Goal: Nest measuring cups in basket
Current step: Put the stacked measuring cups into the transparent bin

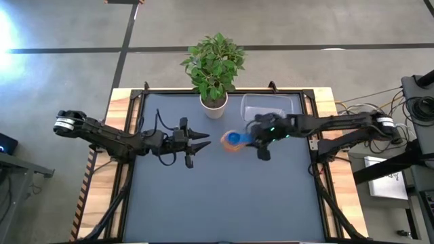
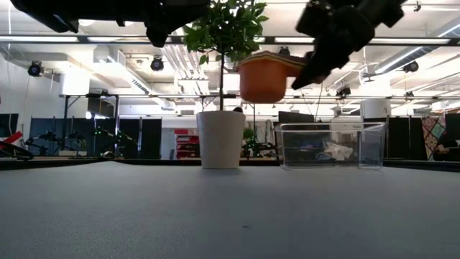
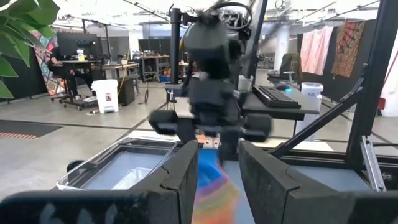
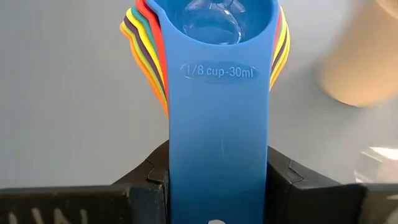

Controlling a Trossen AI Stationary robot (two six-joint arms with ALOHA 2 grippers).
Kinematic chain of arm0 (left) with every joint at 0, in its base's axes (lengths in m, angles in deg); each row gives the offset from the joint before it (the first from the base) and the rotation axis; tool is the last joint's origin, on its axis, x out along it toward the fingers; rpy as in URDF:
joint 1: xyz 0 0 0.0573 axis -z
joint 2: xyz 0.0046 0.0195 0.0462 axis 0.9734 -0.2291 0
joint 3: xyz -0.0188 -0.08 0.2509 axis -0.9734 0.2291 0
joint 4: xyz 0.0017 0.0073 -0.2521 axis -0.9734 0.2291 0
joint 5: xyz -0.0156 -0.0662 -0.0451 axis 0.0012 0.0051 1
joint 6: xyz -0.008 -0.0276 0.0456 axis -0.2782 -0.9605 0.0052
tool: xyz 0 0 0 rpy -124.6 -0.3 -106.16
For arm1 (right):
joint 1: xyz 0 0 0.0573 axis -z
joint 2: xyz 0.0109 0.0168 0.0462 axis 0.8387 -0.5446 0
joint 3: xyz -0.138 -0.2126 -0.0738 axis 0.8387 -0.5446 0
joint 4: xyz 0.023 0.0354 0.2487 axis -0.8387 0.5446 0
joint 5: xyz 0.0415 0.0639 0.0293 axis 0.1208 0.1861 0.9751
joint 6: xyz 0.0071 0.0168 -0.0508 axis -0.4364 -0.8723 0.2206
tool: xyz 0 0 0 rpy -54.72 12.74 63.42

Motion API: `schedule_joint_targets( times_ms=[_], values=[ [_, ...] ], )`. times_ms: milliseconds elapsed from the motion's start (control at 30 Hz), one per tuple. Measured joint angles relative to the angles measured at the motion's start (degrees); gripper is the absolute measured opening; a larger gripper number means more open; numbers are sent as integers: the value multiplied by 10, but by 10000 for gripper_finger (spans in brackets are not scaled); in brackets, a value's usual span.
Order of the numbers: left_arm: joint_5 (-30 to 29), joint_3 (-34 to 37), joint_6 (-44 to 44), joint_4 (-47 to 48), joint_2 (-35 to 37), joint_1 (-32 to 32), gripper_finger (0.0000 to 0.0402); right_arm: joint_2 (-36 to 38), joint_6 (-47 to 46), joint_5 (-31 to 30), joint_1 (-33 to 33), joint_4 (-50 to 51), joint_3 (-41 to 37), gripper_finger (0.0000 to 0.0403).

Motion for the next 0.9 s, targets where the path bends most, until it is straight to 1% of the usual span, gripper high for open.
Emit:
schedule_joint_targets(
  times_ms=[100, 200, 400, 533, 667, 767, 900],
  values=[
    [0, 0, 0, -7, 0, 0, 100, 54, 1, -2, 52, 4, -30, 130],
    [0, 0, 0, -15, 0, 0, 100, 87, 8, -2, 114, 18, -47, 130],
    [0, 0, 2, -15, 0, 0, 100, 100, 40, -3, 233, 43, -48, 130],
    [0, 0, 2, -15, 0, 0, 100, 88, 61, 0, 292, 44, -48, 130],
    [0, 0, 5, -16, 0, 0, 100, 55, 68, 2, 333, 39, -49, 130],
    [0, 0, 5, -16, 0, 0, 100, 22, 56, 0, 352, 16, -49, 130],
    [0, 0, 5, -15, 0, 0, 100, -19, 62, -1, 362, 24, -49, 130]
  ],
)
